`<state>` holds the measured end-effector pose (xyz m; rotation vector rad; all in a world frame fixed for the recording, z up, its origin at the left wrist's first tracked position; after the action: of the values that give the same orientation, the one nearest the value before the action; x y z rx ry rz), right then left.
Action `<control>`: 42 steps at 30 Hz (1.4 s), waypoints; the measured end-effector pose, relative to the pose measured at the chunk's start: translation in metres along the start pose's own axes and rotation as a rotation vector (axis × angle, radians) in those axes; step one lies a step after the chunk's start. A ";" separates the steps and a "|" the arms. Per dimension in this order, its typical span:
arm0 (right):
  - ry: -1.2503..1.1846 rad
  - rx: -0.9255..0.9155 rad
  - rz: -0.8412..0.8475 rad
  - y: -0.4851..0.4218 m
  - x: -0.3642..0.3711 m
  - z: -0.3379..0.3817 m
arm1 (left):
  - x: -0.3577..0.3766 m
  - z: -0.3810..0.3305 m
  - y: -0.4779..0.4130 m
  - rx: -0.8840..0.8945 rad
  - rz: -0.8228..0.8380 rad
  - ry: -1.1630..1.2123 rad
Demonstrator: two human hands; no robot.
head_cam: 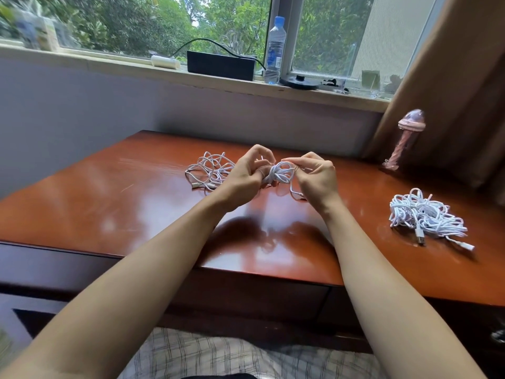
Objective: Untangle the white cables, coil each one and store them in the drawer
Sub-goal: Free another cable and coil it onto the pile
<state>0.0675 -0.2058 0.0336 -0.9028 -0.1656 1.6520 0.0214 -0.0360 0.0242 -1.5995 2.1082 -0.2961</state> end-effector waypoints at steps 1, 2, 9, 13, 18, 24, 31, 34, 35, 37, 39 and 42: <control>-0.015 0.010 -0.008 0.000 0.000 0.000 | 0.000 0.000 -0.001 0.003 0.003 0.016; -0.027 0.017 -0.012 0.000 0.001 0.000 | 0.000 0.000 -0.001 0.009 0.005 0.030; -0.062 0.010 0.132 0.004 0.017 0.000 | -0.002 -0.003 -0.001 0.031 -0.094 0.133; -0.110 0.031 0.230 0.008 0.025 0.005 | -0.005 -0.001 -0.002 0.022 -0.208 0.129; -0.068 0.033 0.287 0.010 0.035 0.006 | -0.012 0.003 -0.004 0.028 -0.317 0.068; -0.041 0.022 0.296 0.013 0.040 0.014 | -0.019 0.011 -0.007 0.064 -0.407 -0.191; -0.047 0.043 0.192 0.012 0.035 0.016 | -0.019 0.011 -0.005 0.108 -0.396 -0.421; -0.099 0.055 0.161 0.012 0.033 0.017 | -0.017 0.009 -0.002 0.104 -0.389 -0.482; -0.130 0.056 0.149 0.012 0.033 0.018 | -0.017 0.009 -0.002 0.091 -0.388 -0.477; -0.198 0.054 0.117 0.012 0.033 0.020 | -0.019 0.012 -0.003 0.059 -0.394 -0.442; -0.253 0.060 0.115 0.011 0.033 0.021 | -0.020 0.015 -0.004 0.026 -0.407 -0.404; -0.250 0.047 0.145 0.013 0.035 0.022 | -0.023 0.019 -0.005 -0.002 -0.426 -0.372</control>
<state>0.0433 -0.1711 0.0251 -0.6840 -0.2359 1.8940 0.0398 -0.0137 0.0161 -1.9257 1.4865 -0.1188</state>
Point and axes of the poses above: each hand's wrist, its own y-axis away from the middle knuckle, its own x-axis out of the palm, z = x × y, the point moved 3 cm from there along -y, towards the middle knuckle, and after that the axes turned 13 degrees about z, right-handed, at the moved point
